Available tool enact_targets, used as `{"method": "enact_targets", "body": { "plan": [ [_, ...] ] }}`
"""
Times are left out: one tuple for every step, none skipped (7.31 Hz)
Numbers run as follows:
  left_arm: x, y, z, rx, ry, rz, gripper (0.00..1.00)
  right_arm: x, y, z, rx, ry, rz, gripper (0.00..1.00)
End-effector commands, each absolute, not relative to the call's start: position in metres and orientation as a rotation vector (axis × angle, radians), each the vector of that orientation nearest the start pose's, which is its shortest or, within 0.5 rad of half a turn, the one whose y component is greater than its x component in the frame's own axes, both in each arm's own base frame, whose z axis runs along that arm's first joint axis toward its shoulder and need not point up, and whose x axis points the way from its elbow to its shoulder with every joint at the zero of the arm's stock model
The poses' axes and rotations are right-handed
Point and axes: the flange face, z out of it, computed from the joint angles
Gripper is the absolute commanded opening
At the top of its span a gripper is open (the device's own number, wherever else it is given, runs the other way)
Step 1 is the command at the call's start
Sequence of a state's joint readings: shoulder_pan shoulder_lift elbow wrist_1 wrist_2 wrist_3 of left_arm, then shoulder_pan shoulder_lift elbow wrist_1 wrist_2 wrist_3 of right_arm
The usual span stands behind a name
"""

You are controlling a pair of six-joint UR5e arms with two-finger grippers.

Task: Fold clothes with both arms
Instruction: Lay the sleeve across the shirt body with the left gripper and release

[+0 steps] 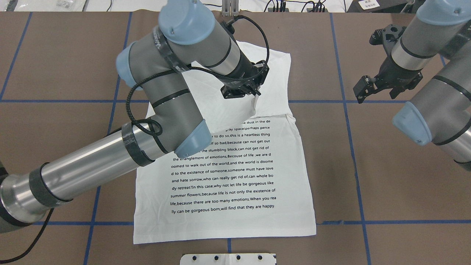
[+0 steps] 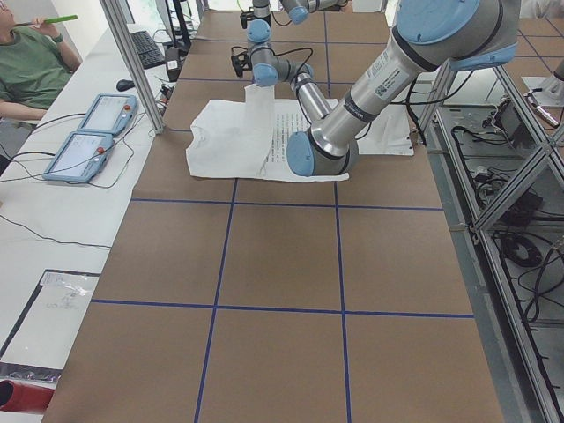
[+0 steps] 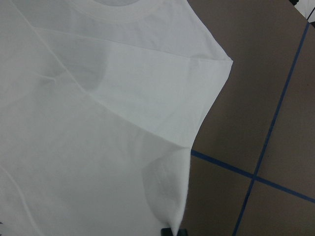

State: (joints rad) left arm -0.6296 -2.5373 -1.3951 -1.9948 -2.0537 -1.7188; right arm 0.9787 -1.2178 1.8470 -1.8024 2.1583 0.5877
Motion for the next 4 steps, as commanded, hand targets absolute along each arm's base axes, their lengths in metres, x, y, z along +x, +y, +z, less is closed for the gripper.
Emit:
{"method": "enact_targets", "body": {
  "plan": [
    [0.612,-0.487,0.087,-0.115,1.259,-0.356,0.18,-0.265,-0.532,0.367,0.0,-0.698,-0.123,1.0],
    [0.626,-0.495,0.091,-0.116,1.26,-0.381,0.87,-0.265,-0.532,0.365,0.001,-0.701,-0.123,1.0],
    [0.638,-0.502,0.082,-0.078,1.254,-0.418,1.0,-0.268,-0.531,0.365,-0.001,-0.701,-0.126,1.0],
    [0.64,-0.5,0.084,-0.071,1.252,-0.407,1.0,-0.27,-0.529,0.363,-0.016,-0.719,-0.128,1.0]
  ]
}}
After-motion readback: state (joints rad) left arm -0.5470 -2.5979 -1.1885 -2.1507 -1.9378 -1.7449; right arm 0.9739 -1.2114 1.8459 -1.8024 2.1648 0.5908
